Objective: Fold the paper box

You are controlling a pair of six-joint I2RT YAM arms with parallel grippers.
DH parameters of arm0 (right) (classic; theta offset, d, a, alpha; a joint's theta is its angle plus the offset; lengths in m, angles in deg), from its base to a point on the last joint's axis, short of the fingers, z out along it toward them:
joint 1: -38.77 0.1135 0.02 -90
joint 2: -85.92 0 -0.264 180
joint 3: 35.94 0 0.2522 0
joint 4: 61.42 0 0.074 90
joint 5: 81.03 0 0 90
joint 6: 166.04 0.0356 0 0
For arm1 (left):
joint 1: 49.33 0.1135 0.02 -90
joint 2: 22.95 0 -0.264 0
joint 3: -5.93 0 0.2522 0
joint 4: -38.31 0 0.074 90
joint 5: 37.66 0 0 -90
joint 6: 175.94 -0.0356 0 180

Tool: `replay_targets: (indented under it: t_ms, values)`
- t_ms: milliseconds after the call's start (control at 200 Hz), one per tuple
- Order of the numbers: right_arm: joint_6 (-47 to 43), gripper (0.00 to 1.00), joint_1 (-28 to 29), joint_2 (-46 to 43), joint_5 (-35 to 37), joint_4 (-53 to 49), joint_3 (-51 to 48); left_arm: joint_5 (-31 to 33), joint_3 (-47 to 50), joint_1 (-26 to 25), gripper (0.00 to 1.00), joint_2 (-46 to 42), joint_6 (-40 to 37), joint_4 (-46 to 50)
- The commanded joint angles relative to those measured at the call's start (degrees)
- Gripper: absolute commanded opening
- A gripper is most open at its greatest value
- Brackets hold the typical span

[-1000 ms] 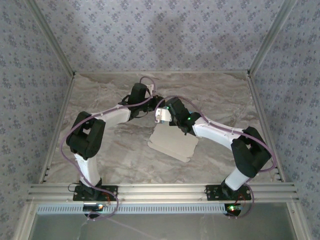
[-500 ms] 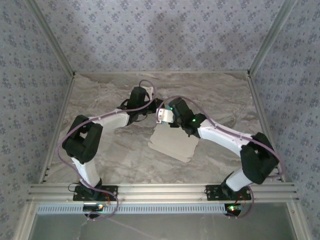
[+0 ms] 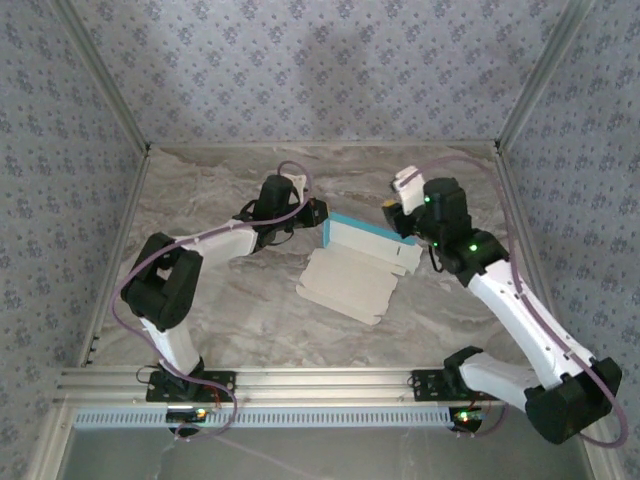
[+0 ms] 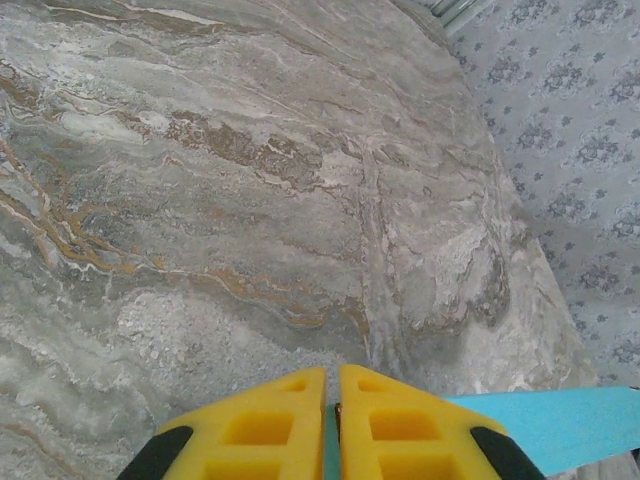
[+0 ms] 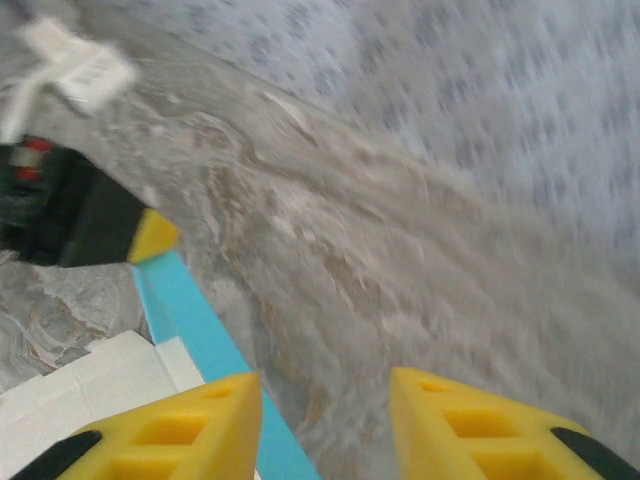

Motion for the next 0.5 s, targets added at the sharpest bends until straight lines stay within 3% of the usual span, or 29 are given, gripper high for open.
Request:
replay_targets:
  t_ms: [0, 50, 145, 270, 380, 495]
  values:
    - [21.48, 0.33, -5.69, -2.78, -2.17, -11.80, -2.32, 2.31, 1.67, -0.59, 0.11, -1.24, -2.59, 7.74]
    - [28.65, 0.30, -10.03, -4.15, -6.59, -13.24, -4.33, 2.68, 1.90, -0.56, 0.11, -1.67, -2.79, 7.96]
    - [36.90, 0.35, -17.40, -4.02, -17.74, -13.64, -8.01, 2.86, 1.98, -0.68, 0.11, -2.00, -2.52, 7.78]
    - [45.87, 0.34, -23.09, -3.61, -31.04, -4.69, -15.13, 3.81, 1.51, -1.37, 0.11, -2.21, -3.75, 9.27]
    - [50.46, 0.34, -23.46, -2.03, -34.34, -3.02, -14.89, 4.62, 0.85, -1.73, 0.11, -2.25, -4.98, 11.11]
    - [52.39, 0.27, -23.38, -0.95, -30.34, -13.37, -10.55, 4.64, 0.53, -1.72, 0.11, -2.26, -5.16, 12.01]
